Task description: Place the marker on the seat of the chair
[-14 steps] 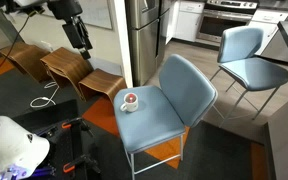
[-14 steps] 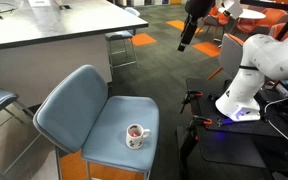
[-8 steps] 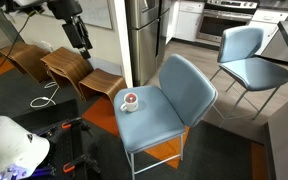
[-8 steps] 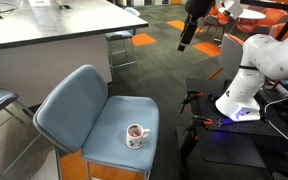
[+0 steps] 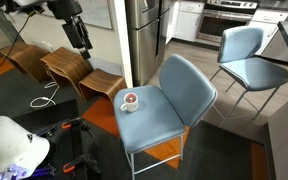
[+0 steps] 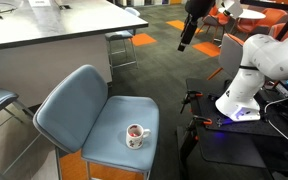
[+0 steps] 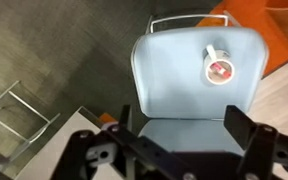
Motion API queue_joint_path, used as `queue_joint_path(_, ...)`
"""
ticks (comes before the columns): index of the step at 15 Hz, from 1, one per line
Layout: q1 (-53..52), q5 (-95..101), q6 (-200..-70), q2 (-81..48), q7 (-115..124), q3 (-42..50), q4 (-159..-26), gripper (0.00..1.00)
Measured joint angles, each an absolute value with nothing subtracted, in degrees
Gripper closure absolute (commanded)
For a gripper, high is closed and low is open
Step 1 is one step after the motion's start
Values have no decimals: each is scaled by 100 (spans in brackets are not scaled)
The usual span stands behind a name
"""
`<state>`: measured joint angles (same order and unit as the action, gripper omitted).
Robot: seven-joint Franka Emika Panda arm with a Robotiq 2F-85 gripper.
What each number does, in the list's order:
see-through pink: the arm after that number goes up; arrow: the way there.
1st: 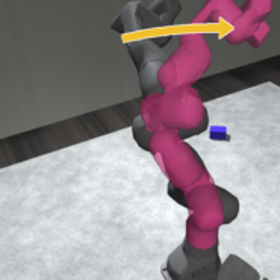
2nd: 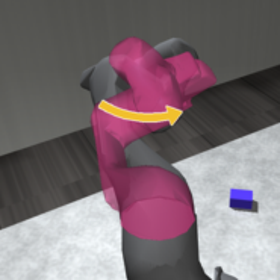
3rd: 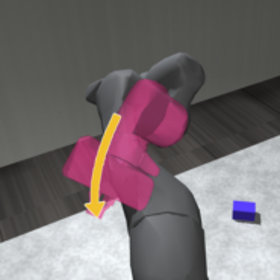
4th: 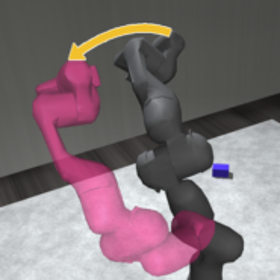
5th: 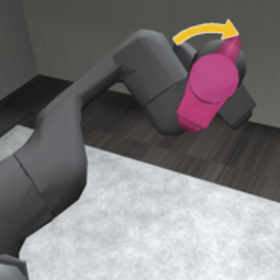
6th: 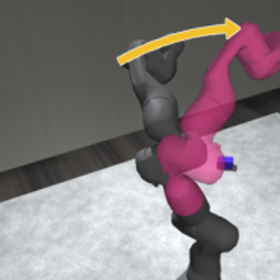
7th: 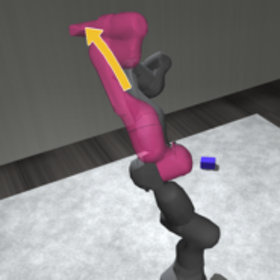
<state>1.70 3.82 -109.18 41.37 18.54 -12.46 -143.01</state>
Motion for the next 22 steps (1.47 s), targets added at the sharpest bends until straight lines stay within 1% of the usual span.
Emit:
queue_joint_path(3, 163, 383, -11037, 4039, 1835, -1221, -14294, 0)
queue_joint_path(5, 162, 383, -11449, 3651, 1776, -1197, -14231, 0)
queue_joint_path(8, 126, 373, -12255, 2685, 1493, -1166, -14008, 0)
queue_joint_path(14, -255, 386, -13747, 358, 804, -1101, -13347, 0)
queue_joint_path(19, -486, 711, -14634, -1270, 780, -1031, -12657, 0)
queue_joint_path(22, -585, 711, -14985, -2027, 588, -931, -12324, 0)
